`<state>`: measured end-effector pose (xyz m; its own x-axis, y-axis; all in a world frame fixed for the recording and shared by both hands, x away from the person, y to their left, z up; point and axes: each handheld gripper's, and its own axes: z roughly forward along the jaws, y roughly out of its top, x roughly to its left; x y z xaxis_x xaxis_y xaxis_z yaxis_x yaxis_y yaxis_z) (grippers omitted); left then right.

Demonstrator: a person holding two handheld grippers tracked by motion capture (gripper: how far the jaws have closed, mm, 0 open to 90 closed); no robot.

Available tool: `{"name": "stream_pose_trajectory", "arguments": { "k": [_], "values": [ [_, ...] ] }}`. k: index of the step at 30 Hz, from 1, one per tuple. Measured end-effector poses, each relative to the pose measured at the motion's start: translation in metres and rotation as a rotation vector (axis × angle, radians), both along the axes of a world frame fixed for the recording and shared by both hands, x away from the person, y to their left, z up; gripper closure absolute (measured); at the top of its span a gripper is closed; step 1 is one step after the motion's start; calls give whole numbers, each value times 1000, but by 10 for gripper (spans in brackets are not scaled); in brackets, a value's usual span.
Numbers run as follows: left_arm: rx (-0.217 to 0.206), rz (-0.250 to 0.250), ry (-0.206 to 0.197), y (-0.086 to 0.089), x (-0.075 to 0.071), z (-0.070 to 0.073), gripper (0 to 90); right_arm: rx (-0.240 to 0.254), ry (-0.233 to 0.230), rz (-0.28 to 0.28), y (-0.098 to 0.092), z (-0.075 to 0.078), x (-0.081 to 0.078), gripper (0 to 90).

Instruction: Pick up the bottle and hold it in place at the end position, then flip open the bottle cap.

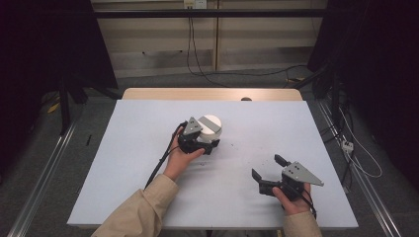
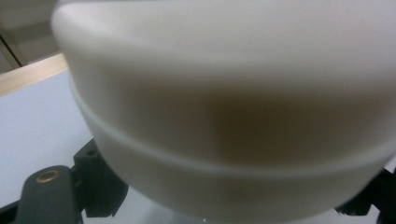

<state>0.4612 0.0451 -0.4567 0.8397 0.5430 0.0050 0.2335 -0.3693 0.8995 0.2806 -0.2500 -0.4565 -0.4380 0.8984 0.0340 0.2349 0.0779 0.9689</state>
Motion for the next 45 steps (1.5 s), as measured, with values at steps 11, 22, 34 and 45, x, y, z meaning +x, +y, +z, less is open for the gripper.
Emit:
{"name": "stream_pose_trajectory", "arguments": {
  "k": [11, 22, 34, 45],
  "values": [
    [-22, 9, 5, 4, -3, -2, 184, -8, 18, 23, 9, 2, 5, 43],
    [-19, 6, -2, 5, -4, -2, 185, -3, 37, 34, 15, 4, 9, 42],
    [-21, 10, -11, 5, -6, -2, 186, -7, 46, 63, 28, 5, 16, 43],
    [-13, 6, -18, 6, -6, -2, 187, -2, 65, 48, 35, 13, 29, 60]
  ]
}}
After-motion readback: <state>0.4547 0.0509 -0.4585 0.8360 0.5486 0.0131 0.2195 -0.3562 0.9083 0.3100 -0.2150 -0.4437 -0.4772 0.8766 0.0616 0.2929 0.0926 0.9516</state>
